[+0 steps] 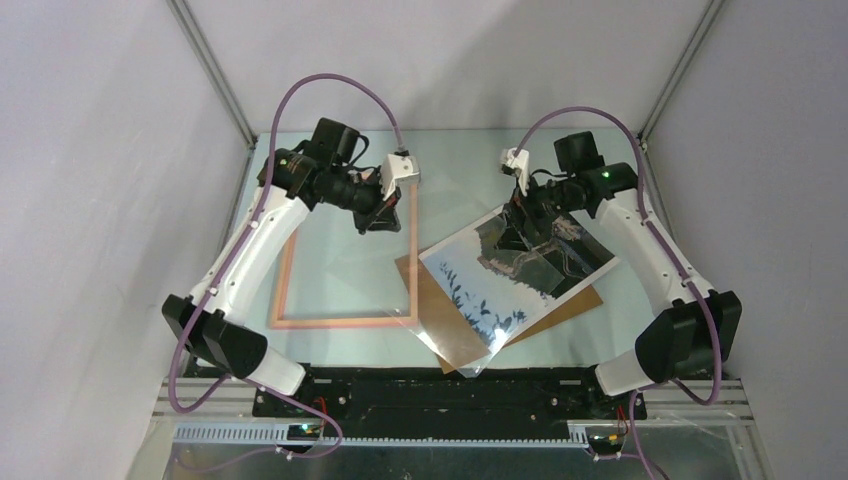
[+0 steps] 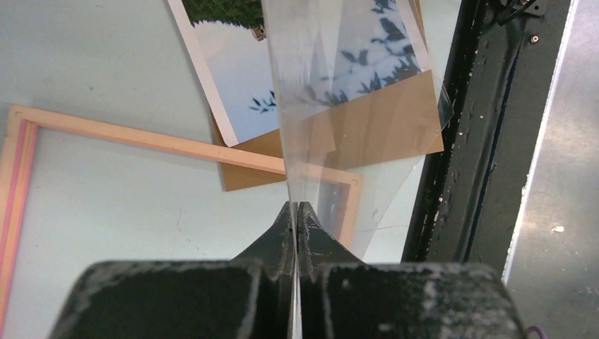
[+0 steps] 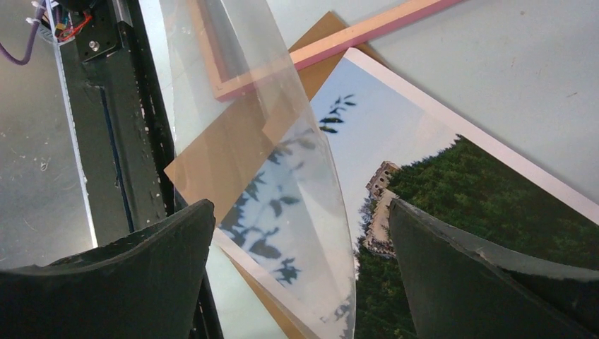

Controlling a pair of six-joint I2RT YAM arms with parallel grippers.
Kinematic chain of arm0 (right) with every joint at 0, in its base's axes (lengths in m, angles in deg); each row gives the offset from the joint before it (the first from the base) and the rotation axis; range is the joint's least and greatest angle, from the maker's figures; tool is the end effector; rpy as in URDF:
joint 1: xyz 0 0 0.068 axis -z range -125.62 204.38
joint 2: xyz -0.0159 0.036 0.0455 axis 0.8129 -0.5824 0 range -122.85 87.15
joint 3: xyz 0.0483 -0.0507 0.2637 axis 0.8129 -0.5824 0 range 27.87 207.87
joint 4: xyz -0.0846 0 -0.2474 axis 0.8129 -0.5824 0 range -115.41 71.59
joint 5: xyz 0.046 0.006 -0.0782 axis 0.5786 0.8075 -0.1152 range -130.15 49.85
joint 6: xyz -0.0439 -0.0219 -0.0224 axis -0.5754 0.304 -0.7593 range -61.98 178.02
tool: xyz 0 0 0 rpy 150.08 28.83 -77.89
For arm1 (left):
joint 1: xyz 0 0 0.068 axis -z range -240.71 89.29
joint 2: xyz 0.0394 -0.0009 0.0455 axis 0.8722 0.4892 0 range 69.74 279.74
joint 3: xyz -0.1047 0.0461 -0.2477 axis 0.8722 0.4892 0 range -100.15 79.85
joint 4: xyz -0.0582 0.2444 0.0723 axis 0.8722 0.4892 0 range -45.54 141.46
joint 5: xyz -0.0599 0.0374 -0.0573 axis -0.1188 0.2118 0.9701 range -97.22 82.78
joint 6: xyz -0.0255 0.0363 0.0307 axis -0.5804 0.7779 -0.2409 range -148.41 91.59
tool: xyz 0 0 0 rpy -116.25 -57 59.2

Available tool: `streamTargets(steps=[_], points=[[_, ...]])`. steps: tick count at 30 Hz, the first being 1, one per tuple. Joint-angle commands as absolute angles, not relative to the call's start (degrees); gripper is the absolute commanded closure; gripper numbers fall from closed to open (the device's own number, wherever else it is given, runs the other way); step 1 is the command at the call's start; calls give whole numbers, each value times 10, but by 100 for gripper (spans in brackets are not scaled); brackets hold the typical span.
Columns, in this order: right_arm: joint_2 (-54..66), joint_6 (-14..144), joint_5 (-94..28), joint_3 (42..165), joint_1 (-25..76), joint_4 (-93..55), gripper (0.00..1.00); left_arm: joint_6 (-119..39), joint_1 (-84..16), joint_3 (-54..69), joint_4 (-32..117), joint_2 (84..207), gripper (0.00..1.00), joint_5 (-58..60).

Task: Put the photo into the frame
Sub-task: Pick up the photo frame item at the center of the board.

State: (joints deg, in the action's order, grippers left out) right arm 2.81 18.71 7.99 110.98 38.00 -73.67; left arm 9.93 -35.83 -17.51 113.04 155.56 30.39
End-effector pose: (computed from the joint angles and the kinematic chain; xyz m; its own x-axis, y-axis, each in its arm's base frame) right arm 0.2748 0.1084 0.3494 -0.2500 -0.5140 -0.8205 -0.9575 0.2568 0.1309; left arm 0.2489 -0.1394 0.3989 -0.2033 0.6360 -0.7444 0.9699 0.2350 -0.0641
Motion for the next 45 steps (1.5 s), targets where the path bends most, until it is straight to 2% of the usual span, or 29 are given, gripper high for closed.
streamTargets(steps=[1, 7, 12, 16, 22, 28, 31, 36, 38, 39, 40, 41, 42, 43, 45], points=[[20, 163, 104, 1142, 382, -754, 3, 133, -350, -204, 1125, 1528, 100, 313], [8, 154, 138, 1141, 374, -770, 7, 143, -349, -214, 1124, 1529, 100, 320], [-6, 147, 157, 1127, 365, -780, 16, 144, -348, -229, 1124, 1539, 100, 331], [-14, 143, 177, 1128, 368, -791, 30, 147, -349, -233, 1124, 1545, 100, 329], [-10, 147, 210, 1128, 374, -792, 55, 148, -349, -236, 1124, 1555, 100, 328], [-10, 141, 227, 1128, 376, -809, 82, 145, -349, -240, 1124, 1567, 100, 329], [-10, 136, 228, 1130, 377, -822, 100, 143, -351, -248, 1124, 1576, 100, 327], [1, 145, 249, 1132, 393, -829, 100, 115, -359, -281, 1124, 1596, 98, 310], [10, 167, 260, 1131, 399, -817, 100, 93, -367, -306, 1124, 1610, 76, 300], [17, 187, 264, 1131, 403, -804, 100, 79, -371, -321, 1123, 1619, 54, 300], [21, 200, 274, 1130, 404, -796, 100, 72, -382, -329, 1122, 1623, 45, 302], [29, 229, 282, 1127, 407, -775, 100, 58, -388, -342, 1121, 1630, 23, 308], [37, 247, 286, 1125, 408, -761, 100, 49, -400, -348, 1116, 1637, 12, 310], [42, 290, 290, 1120, 409, -726, 100, 32, -407, -359, 1114, 1639, 3, 315], [56, 364, 290, 1109, 411, -664, 100, 10, -425, -370, 1108, 1643, 1, 321]])
